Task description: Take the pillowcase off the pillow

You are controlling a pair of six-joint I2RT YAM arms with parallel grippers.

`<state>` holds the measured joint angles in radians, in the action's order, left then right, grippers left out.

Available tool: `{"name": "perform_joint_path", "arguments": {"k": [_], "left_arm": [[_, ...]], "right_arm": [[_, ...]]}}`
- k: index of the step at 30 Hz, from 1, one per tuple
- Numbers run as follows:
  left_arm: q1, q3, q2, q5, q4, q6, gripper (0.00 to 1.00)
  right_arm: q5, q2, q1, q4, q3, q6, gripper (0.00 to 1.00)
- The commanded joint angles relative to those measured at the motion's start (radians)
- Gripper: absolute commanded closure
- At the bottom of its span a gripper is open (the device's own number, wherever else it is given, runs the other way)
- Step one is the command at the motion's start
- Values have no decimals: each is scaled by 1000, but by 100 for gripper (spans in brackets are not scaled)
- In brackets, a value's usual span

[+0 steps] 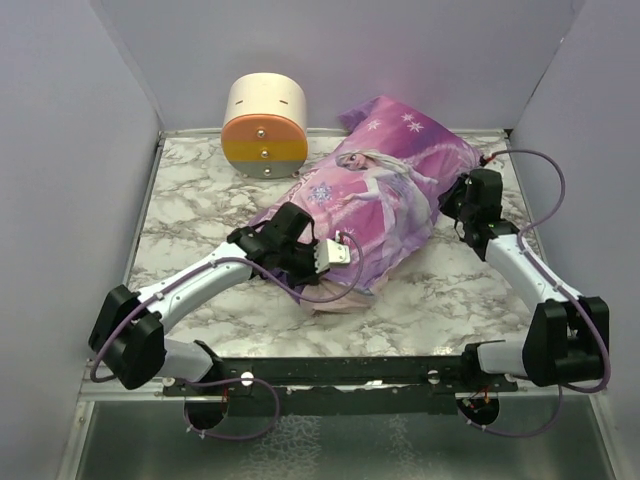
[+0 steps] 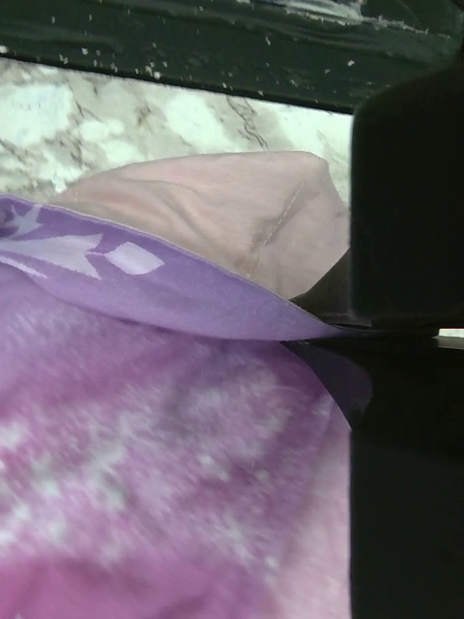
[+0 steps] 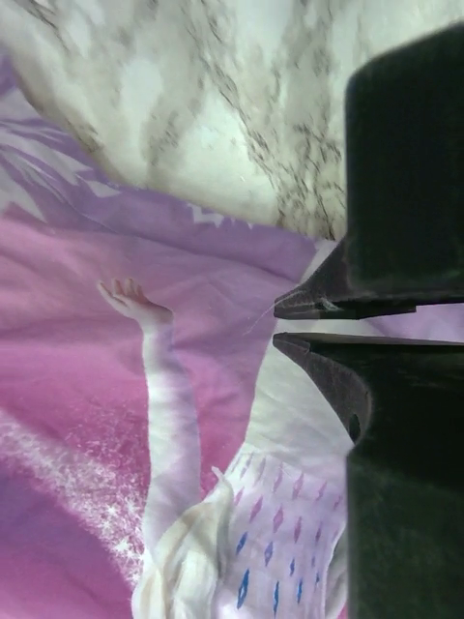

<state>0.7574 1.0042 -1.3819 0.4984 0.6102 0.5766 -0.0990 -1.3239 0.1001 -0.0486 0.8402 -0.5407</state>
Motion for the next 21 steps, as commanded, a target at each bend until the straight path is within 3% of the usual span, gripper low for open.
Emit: {"name": "perform_joint_path", "arguments": {"k": [1,4,12,16,21], "left_arm": [[-78,-50,108,-31,17,51,100],[-110,-73,147,-39,74,87,100],[-248,-206,331,-189,233,287,100],[-391,-260,436,-197,365,458,100],[-482,-250,457,-188,408,467,100]], "right_arm": [[-87,18,2,0,60,41,76],[-82,-63,-5,-34,190,41,50],[-18,-363,-21,-76,613,62,13],[15,-497,-20,-111,768,88,10],[76,-581,-18,-109,777,90,11]]}}
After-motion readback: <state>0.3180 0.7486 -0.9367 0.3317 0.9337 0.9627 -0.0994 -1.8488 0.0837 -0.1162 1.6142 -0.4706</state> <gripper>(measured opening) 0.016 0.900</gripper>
